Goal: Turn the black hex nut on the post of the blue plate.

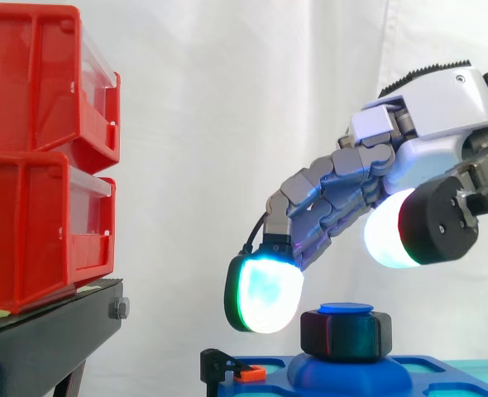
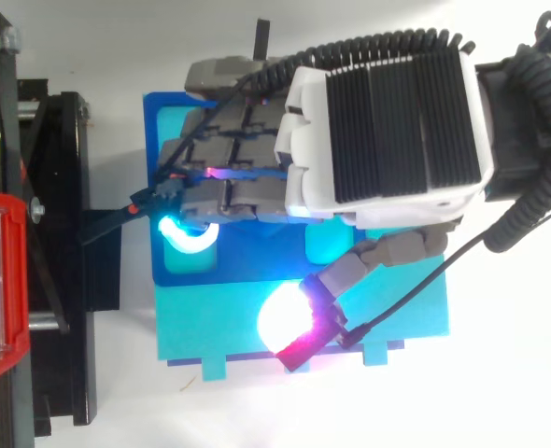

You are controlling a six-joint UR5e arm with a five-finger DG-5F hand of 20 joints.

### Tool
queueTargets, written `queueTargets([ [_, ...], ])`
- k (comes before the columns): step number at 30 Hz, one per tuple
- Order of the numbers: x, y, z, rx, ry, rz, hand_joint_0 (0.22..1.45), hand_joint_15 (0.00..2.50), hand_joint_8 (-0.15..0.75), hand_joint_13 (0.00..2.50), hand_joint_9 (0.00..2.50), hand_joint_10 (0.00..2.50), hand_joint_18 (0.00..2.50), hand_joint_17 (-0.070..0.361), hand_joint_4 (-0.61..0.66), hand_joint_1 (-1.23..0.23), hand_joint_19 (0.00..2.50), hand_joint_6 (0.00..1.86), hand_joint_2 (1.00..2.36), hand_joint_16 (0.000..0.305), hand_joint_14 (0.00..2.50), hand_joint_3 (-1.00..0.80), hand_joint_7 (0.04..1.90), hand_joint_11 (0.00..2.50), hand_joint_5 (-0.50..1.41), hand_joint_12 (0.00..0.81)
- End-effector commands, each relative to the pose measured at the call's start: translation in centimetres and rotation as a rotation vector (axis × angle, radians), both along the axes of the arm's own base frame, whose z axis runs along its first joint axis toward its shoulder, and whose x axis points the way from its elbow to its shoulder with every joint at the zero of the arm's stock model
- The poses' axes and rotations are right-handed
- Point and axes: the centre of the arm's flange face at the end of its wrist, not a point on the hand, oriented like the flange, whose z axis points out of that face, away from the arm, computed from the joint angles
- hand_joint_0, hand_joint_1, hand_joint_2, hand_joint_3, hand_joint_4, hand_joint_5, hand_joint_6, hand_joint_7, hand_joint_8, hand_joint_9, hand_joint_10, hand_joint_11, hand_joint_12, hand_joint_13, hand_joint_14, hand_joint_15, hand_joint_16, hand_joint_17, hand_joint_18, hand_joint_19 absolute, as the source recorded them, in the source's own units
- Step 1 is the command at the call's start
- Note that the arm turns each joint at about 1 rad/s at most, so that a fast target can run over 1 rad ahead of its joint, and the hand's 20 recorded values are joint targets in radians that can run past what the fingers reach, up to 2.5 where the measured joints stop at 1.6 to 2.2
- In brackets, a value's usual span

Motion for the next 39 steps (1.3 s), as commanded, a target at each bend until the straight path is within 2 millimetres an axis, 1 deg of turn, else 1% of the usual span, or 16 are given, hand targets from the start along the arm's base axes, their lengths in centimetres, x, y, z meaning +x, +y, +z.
queueTargets([
  [1,-0.1,0.3,-0.4,-0.002,0.008,-0.002,0.48,0.11,0.270,0.46,0.42,0.00,0.21,0.132,0.24,-0.41,0.20,0.50,1.00,0.059,0.00,-0.50,0.80,0.00,-0.18,0.387],
  [9,-0.2,0.3,-0.7,-0.002,0.017,0.001,0.48,0.11,0.270,0.47,0.42,0.00,0.22,0.132,0.24,-0.41,0.20,0.50,1.00,0.059,0.00,-0.50,0.80,0.00,-0.18,0.389],
  [20,-0.4,-0.6,-0.8,-0.002,0.021,-0.006,0.48,0.11,0.270,0.47,0.43,0.00,0.23,0.132,0.24,-0.41,0.20,0.50,1.00,0.059,0.00,-0.50,0.80,0.00,-0.18,0.387],
  [31,-0.7,-1.7,-0.8,0.000,0.029,-0.008,0.48,0.11,0.270,0.47,0.43,0.00,0.23,0.132,0.24,-0.41,0.21,0.50,1.00,0.059,0.00,-0.50,0.80,0.00,-0.18,0.384],
  [39,-0.9,-3.1,-0.8,-0.006,0.025,-0.006,0.48,0.12,0.269,0.47,0.43,0.00,0.24,0.132,0.24,-0.41,0.20,0.50,1.00,0.059,0.00,-0.50,0.80,0.00,-0.18,0.387],
])
